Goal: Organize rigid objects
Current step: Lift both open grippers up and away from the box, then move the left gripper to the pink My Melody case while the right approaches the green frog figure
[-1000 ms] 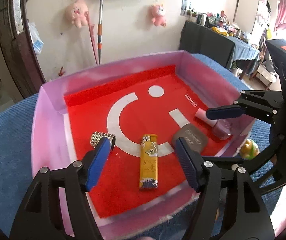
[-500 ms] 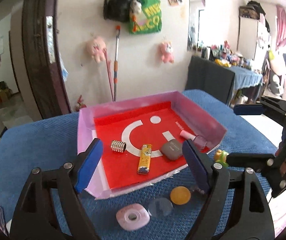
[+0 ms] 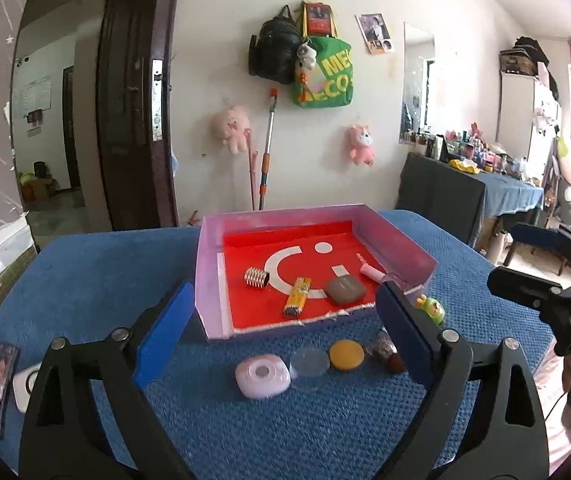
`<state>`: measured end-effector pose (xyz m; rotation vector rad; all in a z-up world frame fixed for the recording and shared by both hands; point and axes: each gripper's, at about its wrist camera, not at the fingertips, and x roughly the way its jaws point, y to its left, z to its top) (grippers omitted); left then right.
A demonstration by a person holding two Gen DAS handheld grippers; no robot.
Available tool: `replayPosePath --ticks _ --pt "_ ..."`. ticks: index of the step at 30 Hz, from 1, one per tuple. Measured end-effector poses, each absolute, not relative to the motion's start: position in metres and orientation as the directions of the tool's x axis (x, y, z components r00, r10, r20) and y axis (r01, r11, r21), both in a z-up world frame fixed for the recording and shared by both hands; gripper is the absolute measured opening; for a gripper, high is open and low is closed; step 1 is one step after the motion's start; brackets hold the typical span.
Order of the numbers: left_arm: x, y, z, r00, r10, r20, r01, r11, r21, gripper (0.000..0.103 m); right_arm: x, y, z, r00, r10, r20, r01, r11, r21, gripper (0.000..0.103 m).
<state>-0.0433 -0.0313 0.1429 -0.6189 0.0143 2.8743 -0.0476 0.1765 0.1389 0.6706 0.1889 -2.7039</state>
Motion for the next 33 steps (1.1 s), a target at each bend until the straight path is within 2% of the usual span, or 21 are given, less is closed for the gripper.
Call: replayPosePath --ticks 10,18,33 --pt "-0.019 -0.026 0.099 -0.874 0.162 -0.458 -0.157 -0.986 -0.049 0.093 -0.012 0.18 0.097 -0.861 -0.266 -0.435 0.301 -0.953 -0.014 0.103" --pt "-0.02 -0.025 0.065 -0.82 0.171 -0.546 -0.144 -0.985 -0.092 0.093 -0.008 0.185 0.056 -0.841 -0.253 -0.477 0.268 -0.963 0.039 0.103" --pt "-0.037 -0.031 0.058 -0.788 0.156 -0.595 -0.116 -0.988 -0.105 0.093 -0.015 0.191 0.035 -0.82 -0.247 -0.517 0.243 -0.967 0.075 0.103"
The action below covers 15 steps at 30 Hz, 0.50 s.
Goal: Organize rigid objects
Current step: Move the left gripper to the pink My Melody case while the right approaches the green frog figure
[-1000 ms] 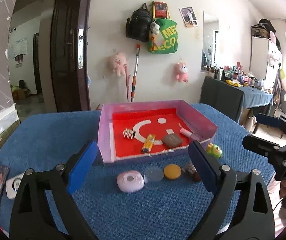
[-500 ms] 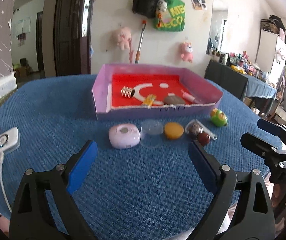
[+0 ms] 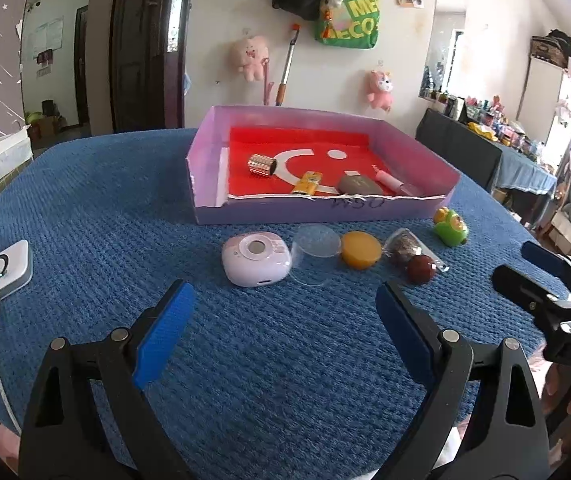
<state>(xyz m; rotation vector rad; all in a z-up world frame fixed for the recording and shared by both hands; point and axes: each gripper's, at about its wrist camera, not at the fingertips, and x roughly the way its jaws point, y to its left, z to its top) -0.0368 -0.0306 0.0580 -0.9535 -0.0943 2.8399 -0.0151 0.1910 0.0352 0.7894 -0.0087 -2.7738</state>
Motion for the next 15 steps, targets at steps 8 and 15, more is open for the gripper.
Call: replayPosePath --ticks 8,15 --pt "-0.061 -0.039 0.056 -0.755 0.156 -0.637 -0.117 -0.988 -0.102 0.093 -0.027 0.202 0.04 -0.815 -0.235 -0.53 0.223 -0.971 0.087 0.103" --pt "-0.085 -0.046 0.045 -0.701 0.129 -0.701 -0.103 -0.991 -0.08 0.093 -0.046 0.21 0.041 -0.803 -0.206 -0.56 0.181 -0.978 0.1 0.103"
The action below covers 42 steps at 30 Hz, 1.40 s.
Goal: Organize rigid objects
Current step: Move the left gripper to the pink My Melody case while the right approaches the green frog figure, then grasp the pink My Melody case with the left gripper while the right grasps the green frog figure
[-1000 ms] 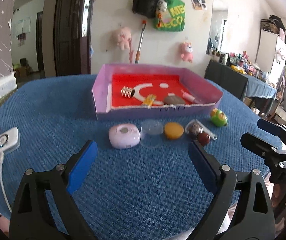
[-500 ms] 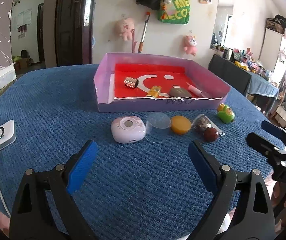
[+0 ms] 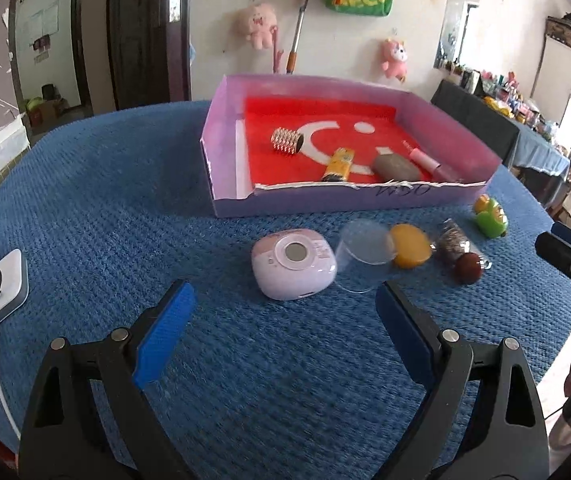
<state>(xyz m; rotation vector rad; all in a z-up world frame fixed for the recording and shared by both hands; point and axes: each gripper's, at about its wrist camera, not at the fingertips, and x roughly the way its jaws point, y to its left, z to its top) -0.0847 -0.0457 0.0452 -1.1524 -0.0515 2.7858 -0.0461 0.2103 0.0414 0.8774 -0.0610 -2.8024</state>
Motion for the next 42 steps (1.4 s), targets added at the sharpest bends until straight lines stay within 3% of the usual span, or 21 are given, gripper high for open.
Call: replayPosePath --ticks 17,40,42 --pt "-0.127 -0.053 0.029 -0.618 0.135 -0.774 -0.104 -0.99 -0.09 0.093 -0.097 0.224 0.03 -0.733 -0.192 -0.653 0.124 -0.981 0.149 0.103" --pt "-0.136 -0.056 0.028 -0.622 0.104 -0.776 -0.116 -0.992 -0.039 0.092 -0.132 0.225 0.013 -0.662 -0.168 -0.731 0.119 -0.986 0.118 0.103" --pt "-0.137 -0.056 0.028 -0.624 0.102 -0.775 -0.115 -0.993 -0.037 0.092 -0.137 0.226 0.012 -0.657 -0.168 -0.735 0.12 -0.986 0.118 0.099"
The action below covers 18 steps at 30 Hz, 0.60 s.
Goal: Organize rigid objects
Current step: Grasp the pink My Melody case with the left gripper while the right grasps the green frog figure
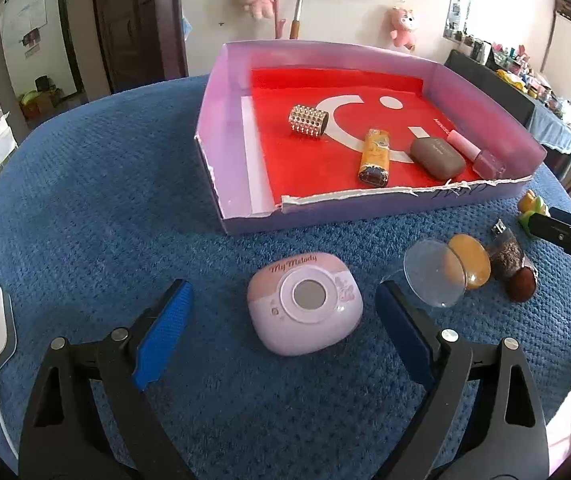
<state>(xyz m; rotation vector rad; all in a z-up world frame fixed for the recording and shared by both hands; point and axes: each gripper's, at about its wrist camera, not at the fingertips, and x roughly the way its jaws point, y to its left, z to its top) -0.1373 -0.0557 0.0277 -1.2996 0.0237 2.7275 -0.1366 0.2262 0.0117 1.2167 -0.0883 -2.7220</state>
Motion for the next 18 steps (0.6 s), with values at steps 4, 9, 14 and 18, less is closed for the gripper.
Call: replayPosePath --ticks 4,9,14,18 --pt "-0.14 -0.056 0.026 -0.613 0.13 -0.779 -0.124 -0.99 -0.067 0.086 -0.144 0.227 0.008 -0.638 -0.189 -0.746 0.135 -0.982 0.133 0.09" --pt "-0.143 -0.057 0.025 -0.611 0.136 -0.779 -0.116 -0.99 -0.082 0.07 -0.15 0.228 0.005 -0.635 -0.201 -0.746 0.144 -0.98 0.141 0.084" --pt "-0.141 -0.054 0.027 -0.613 0.165 -0.773 -0.142 -0.985 -0.098 0.054 -0.153 0.227 0.003 -0.622 -0.23 -0.748 0.162 -0.973 0.165 0.052" --pt "-0.132 -0.052 0.036 -0.625 0.194 -0.756 -0.165 -0.98 -0.115 0.054 -0.148 0.224 0.004 -0.628 -0.254 -0.736 0.187 -0.967 0.174 0.05"
